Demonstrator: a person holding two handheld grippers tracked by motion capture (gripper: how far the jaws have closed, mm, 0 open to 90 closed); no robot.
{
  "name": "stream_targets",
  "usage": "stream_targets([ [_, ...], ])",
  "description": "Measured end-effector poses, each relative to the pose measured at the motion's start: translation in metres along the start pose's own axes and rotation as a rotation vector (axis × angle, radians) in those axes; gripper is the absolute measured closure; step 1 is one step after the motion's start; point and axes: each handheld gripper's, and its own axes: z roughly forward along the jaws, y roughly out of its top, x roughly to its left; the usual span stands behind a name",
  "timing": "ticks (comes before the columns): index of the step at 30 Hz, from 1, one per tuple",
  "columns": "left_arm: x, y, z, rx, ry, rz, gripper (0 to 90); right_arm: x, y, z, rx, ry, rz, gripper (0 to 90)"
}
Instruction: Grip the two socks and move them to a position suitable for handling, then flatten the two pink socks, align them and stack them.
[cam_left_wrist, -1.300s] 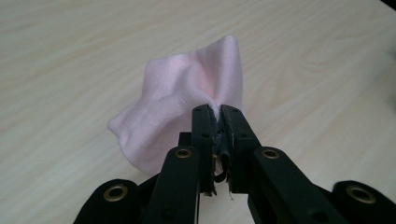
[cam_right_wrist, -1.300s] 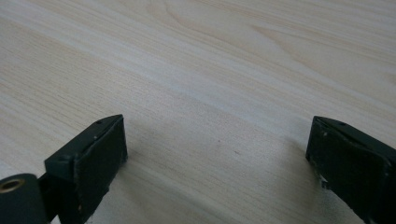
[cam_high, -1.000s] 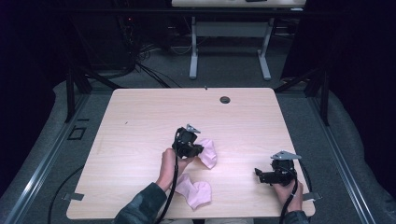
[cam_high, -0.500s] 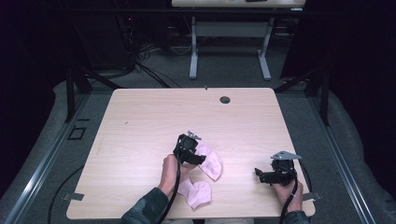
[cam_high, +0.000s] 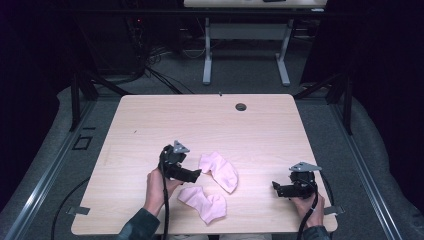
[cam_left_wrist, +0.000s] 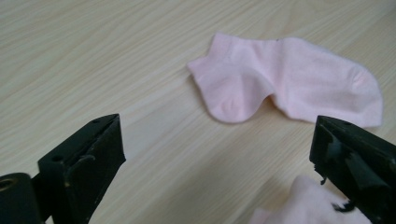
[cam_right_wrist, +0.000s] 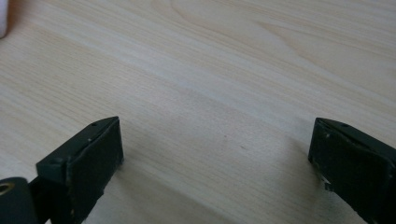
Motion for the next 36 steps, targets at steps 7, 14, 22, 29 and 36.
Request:
stream_targets([
  [7,0.012,-0.031,-0.019,-0.017,0.037,-0.007,0.1,0.020,0.006,-0.015,-0.009,0.024,-0.065,0.0],
  [14,0.023,-0.064,-0.033,-0.012,0.073,-0.072,0.1,0.054,0.021,-0.037,-0.019,0.062,-0.182,0.0],
  [22,0.030,-0.082,-0.040,-0.004,0.094,-0.099,0.1,0.082,0.031,-0.048,-0.007,0.099,-0.268,0.0],
  [29,0.028,-0.090,-0.042,-0.006,0.099,-0.098,0.0,0.114,0.039,-0.052,0.002,0.170,-0.351,0.0],
  [36,0.026,-0.097,-0.039,0.005,0.095,-0.108,0.0,0.154,0.043,-0.047,0.005,0.264,-0.439,11.8],
])
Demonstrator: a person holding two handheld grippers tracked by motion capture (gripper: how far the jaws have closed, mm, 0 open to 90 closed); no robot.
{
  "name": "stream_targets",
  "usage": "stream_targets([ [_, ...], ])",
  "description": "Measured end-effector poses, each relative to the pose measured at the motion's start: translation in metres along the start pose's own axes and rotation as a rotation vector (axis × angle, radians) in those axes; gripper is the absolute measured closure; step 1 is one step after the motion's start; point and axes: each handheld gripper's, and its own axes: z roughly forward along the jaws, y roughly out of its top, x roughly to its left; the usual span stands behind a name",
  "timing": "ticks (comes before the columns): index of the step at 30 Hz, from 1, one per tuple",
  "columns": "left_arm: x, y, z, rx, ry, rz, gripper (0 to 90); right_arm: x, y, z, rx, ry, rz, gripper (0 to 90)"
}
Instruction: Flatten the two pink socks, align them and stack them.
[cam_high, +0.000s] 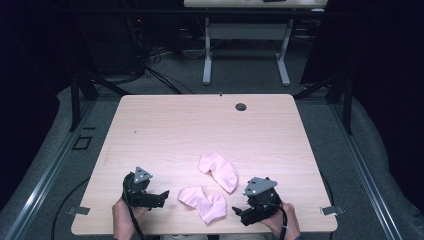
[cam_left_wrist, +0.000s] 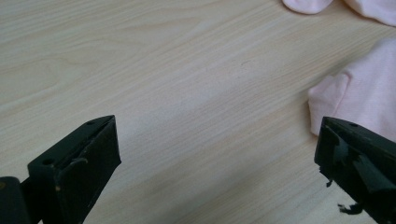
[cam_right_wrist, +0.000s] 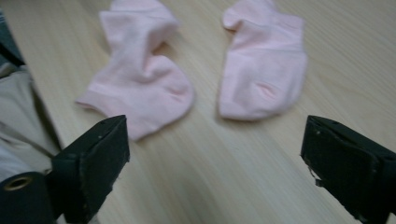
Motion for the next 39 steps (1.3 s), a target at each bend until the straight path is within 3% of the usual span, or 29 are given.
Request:
stream_targets([
  [1,-0.001,-0.001,0.000,-0.001,-0.001,-0.004,0.0,0.009,0.004,0.008,-0.002,0.045,-0.016,16.6],
  [2,-0.001,-0.001,0.000,-0.001,-0.001,-0.004,0.0,0.009,0.004,0.008,-0.002,0.045,-0.016,16.6],
  [3,-0.001,-0.002,0.000,-0.002,0.001,-0.004,0.1,0.018,0.008,0.014,0.004,0.095,-0.043,24.7],
  [4,-0.001,-0.002,0.000,-0.002,0.001,-0.004,0.1,0.018,0.008,0.014,0.004,0.095,-0.043,24.7],
  [5,-0.001,-0.003,0.000,0.000,-0.002,-0.003,0.1,0.027,0.012,0.022,0.015,0.126,-0.077,30.0],
  [7,-0.002,-0.003,0.000,0.001,-0.004,-0.007,0.1,0.031,0.014,0.026,0.012,0.149,-0.076,32.6],
  [8,-0.003,-0.003,0.000,0.005,-0.003,-0.004,0.1,0.034,0.016,0.029,0.035,0.165,-0.102,34.8],
  [10,-0.005,-0.004,0.001,0.008,-0.006,0.005,0.1,0.044,0.019,0.043,0.041,0.215,-0.110,42.3],
  [11,-0.005,-0.004,0.001,0.008,-0.006,0.005,0.1,0.044,0.019,0.043,0.041,0.215,-0.110,42.3],
  [12,-0.006,-0.005,0.001,0.005,-0.007,0.003,0.1,0.047,0.019,0.050,0.080,0.232,-0.135,45.8],
  [16,-0.009,-0.005,0.000,-0.003,-0.011,0.016,0.2,0.049,0.015,0.061,0.110,0.258,-0.130,51.5],
  [18,-0.011,-0.004,-0.002,-0.011,-0.022,0.029,0.9,0.049,0.012,0.064,0.130,0.247,-0.140,61.3],
  [20,-0.013,-0.003,-0.002,-0.013,-0.033,0.039,2.5,0.047,0.011,0.064,0.124,0.238,-0.126,70.9],
  [21,-0.013,-0.003,-0.002,-0.013,-0.033,0.039,3.1,0.047,0.011,0.064,0.124,0.238,-0.126,70.9],
  [23,-0.017,-0.002,-0.002,-0.017,-0.045,0.058,4.8,0.044,0.007,0.065,0.084,0.224,-0.093,85.0],
  [30,-0.027,0.005,-0.008,-0.064,-0.071,0.113,11.3,0.031,0.009,0.058,0.041,0.286,-0.014,86.7],
  [33,-0.037,0.010,-0.013,-0.102,-0.092,0.166,15.4,0.020,0.015,0.047,0.006,0.314,0.029,86.6],
  [34,-0.037,0.010,-0.013,-0.102,-0.092,0.166,16.0,0.020,0.015,0.047,0.006,0.314,0.029,86.6],
  [35,-0.044,0.013,-0.016,-0.122,-0.112,0.205,16.5,0.014,0.016,0.044,-0.005,0.311,0.056,86.6],
  [39,-0.055,0.018,-0.016,-0.146,-0.148,0.264,19.7,0.004,0.017,0.040,-0.025,0.318,0.088,86.6],
])
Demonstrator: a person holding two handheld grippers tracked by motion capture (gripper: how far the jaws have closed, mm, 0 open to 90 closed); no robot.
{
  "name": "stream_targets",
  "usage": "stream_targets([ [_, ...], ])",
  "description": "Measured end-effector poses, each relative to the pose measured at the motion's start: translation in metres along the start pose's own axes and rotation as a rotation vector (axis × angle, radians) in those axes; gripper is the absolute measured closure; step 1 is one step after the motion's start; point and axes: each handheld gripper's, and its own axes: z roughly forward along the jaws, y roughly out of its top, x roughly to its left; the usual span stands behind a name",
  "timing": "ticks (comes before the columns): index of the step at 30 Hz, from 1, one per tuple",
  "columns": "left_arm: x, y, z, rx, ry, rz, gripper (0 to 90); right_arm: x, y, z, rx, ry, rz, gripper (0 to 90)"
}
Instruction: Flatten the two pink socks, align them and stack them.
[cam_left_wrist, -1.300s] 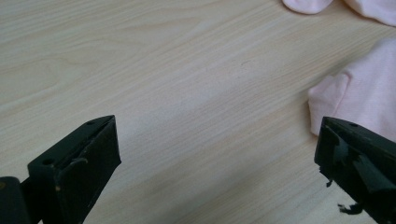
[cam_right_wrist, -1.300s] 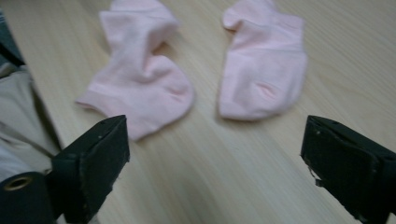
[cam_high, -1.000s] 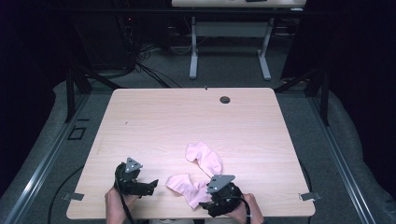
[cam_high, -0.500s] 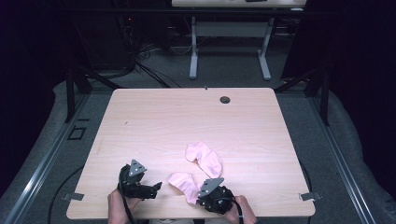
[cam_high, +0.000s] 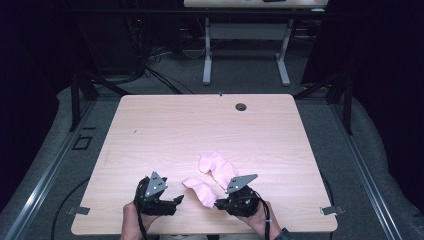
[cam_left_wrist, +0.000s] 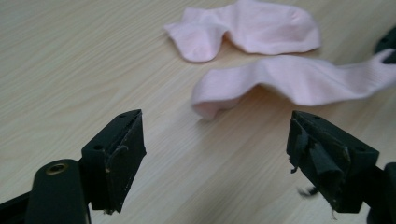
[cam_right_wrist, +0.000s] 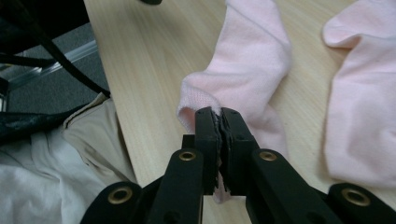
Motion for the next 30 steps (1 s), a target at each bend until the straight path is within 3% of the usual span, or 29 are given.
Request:
stream_targets([
  [1,-0.003,0.003,0.002,-0.012,-0.012,0.021,20.5,-0.002,0.001,-0.002,-0.006,0.000,0.010,86.5],
  [2,-0.009,0.007,0.009,-0.032,-0.061,0.070,22.4,-0.007,0.002,-0.006,-0.018,0.001,0.024,86.5],
  [4,-0.015,0.013,0.018,-0.027,-0.065,0.108,25.0,-0.011,0.002,-0.008,-0.039,0.001,0.053,86.5],
  [6,-0.017,0.016,0.023,-0.032,-0.085,0.127,27.3,-0.014,0.002,-0.011,-0.047,0.001,0.071,86.4],
  [11,-0.029,0.032,0.043,-0.011,-0.151,0.229,29.9,-0.020,0.000,-0.015,-0.073,0.005,0.124,86.3],
  [12,-0.031,0.034,0.046,-0.006,-0.179,0.241,33.1,-0.022,0.000,-0.017,-0.079,0.010,0.131,86.3],
  [14,-0.034,0.038,0.053,0.002,-0.182,0.265,37.8,-0.023,-0.001,-0.018,-0.084,0.014,0.141,86.2],
  [15,-0.035,0.040,0.057,0.012,-0.200,0.275,48.5,-0.026,-0.001,-0.020,-0.086,0.014,0.150,86.0],
  [16,-0.036,0.042,0.061,0.017,-0.217,0.282,48.5,-0.026,-0.001,-0.020,-0.086,0.014,0.150,86.0],
  [17,-0.037,0.044,0.064,0.020,-0.234,0.279,55.7,-0.027,-0.002,-0.021,-0.095,0.013,0.161,85.9],
  [18,-0.038,0.046,0.070,0.013,-0.275,0.274,69.4,-0.029,-0.003,-0.024,-0.099,0.010,0.168,85.6],
  [19,-0.038,0.046,0.070,0.013,-0.275,0.274,74.9,-0.029,-0.003,-0.024,-0.099,0.010,0.168,85.6],
  [20,-0.038,0.047,0.073,0.002,-0.295,0.268,74.9,-0.029,-0.004,-0.024,-0.104,0.013,0.175,85.5],
  [22,-0.038,0.049,0.078,-0.012,-0.321,0.238,87.8,-0.030,-0.007,-0.027,-0.100,-0.010,0.168,84.7],
  [24,-0.038,0.050,0.080,-0.012,-0.326,0.230,88.1,-0.030,-0.008,-0.027,-0.104,-0.017,0.175,83.7],
  [25,-0.038,0.052,0.081,-0.007,-0.330,0.223,88.5,-0.030,-0.012,-0.029,-0.099,-0.044,0.173,79.4],
  [27,-0.037,0.056,0.082,0.008,-0.336,0.212,88.5,-0.030,-0.013,-0.031,-0.102,-0.047,0.168,75.1],
  [29,-0.035,0.061,0.084,0.028,-0.347,0.201,88.5,-0.026,-0.014,-0.034,-0.097,-0.096,0.135,65.5],
  [30,-0.034,0.067,0.088,0.052,-0.353,0.185,88.5,-0.021,-0.012,-0.038,-0.108,-0.122,0.096,55.6],
])
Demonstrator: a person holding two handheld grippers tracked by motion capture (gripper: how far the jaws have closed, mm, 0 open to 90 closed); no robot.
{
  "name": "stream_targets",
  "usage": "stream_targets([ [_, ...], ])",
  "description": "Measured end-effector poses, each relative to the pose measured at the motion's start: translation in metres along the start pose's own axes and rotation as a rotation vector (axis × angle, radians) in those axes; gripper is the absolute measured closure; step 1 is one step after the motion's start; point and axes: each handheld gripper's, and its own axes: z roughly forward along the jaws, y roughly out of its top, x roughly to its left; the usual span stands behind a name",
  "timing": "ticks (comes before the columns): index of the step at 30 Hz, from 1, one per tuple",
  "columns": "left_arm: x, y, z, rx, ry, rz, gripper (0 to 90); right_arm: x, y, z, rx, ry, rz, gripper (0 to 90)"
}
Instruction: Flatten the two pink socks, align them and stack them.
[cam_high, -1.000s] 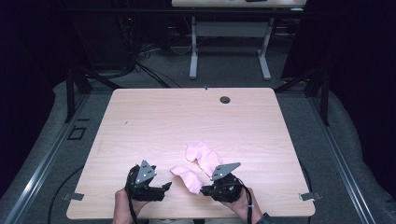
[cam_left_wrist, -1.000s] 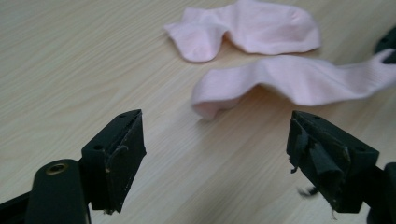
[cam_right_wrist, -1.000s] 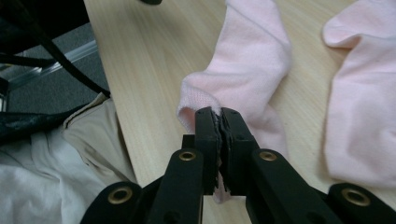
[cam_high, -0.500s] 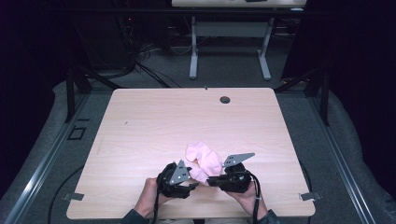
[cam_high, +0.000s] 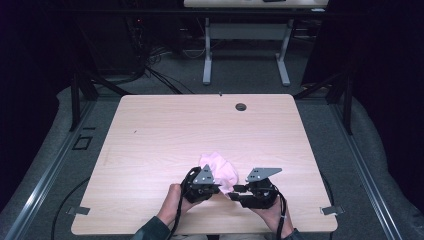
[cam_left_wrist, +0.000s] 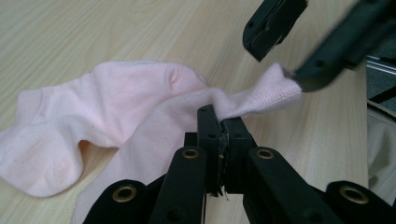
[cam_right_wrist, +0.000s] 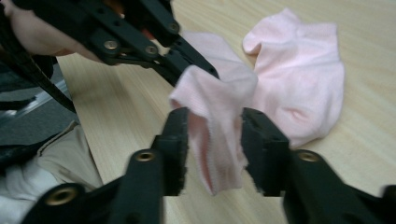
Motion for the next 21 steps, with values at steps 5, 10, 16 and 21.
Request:
stream_targets([
  [5,0.006,0.011,0.004,0.031,-0.009,-0.036,88.4,0.016,0.006,-0.005,-0.014,-0.071,-0.110,42.7],
  [10,0.010,0.016,0.004,0.053,-0.028,-0.018,87.7,0.014,0.012,0.011,0.042,-0.169,-0.173,70.3],
  [16,0.018,0.001,-0.009,0.021,0.055,-0.086,57.9,-0.002,0.013,0.009,-0.006,-0.116,-0.069,85.8],
  [21,0.034,-0.027,-0.022,0.027,0.151,-0.169,42.4,-0.011,0.011,0.005,-0.016,-0.095,-0.004,85.8],
])
